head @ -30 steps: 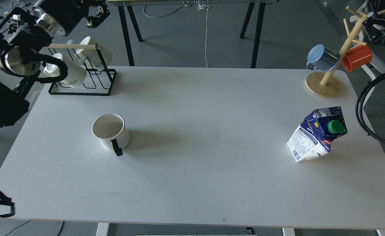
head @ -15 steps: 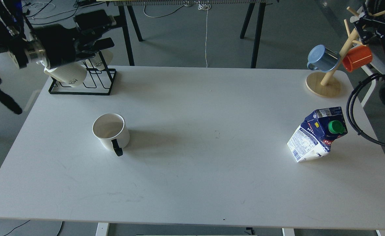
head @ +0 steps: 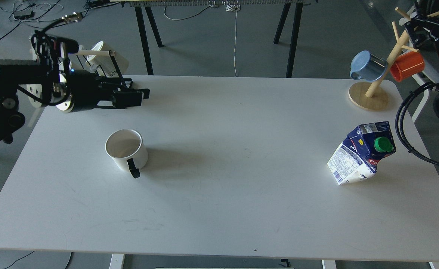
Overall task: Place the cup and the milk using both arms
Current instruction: 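Reach the left gripper down to the white mug's rim, then grasp the white mug and slide it toward the table center, then release the mug and retract the left arm to rest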
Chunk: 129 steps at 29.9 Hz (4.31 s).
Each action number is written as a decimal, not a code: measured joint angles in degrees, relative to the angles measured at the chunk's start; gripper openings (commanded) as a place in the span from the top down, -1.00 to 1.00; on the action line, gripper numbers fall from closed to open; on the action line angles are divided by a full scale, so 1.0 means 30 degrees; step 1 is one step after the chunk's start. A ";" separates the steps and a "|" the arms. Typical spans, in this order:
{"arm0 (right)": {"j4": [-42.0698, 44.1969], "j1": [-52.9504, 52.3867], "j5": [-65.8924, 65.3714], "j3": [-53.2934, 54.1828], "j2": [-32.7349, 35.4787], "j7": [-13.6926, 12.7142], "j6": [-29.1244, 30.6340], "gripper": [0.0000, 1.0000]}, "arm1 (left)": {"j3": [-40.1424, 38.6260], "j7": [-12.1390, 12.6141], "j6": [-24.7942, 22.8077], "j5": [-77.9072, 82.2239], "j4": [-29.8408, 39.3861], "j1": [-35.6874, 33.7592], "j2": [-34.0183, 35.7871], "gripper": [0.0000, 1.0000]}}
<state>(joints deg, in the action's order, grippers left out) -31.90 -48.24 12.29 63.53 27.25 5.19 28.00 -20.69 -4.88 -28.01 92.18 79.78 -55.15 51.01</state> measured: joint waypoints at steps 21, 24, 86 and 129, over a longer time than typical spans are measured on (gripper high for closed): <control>-0.0695 -0.0716 -0.0026 0.0048 0.0039 -0.0001 0.0000 -0.97 | 0.1041 -0.0877 0.2106 0.2182 -0.2145 0.3800 -0.0242 -0.59; -0.0812 -0.0731 -0.0025 0.0066 0.0070 -0.0001 0.0000 -0.97 | 0.1084 -0.1015 0.2286 0.2229 -0.2494 0.3800 -0.0715 -0.40; 0.0370 -0.4292 -0.0117 -0.0933 0.0208 -0.0122 0.0000 -0.97 | 0.2091 0.1234 0.0000 0.5661 -0.4624 0.0236 -1.3085 -0.30; -1.4558 2.3940 0.3686 0.4370 0.0909 0.0805 0.0000 -0.96 | -1.1519 -0.1641 0.0863 -3.1451 -1.2363 0.2325 -1.0855 -0.97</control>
<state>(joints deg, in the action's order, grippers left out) -75.58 23.58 23.35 76.64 29.97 7.60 28.00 -55.25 -9.80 -25.42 -2.18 42.69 -48.17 18.45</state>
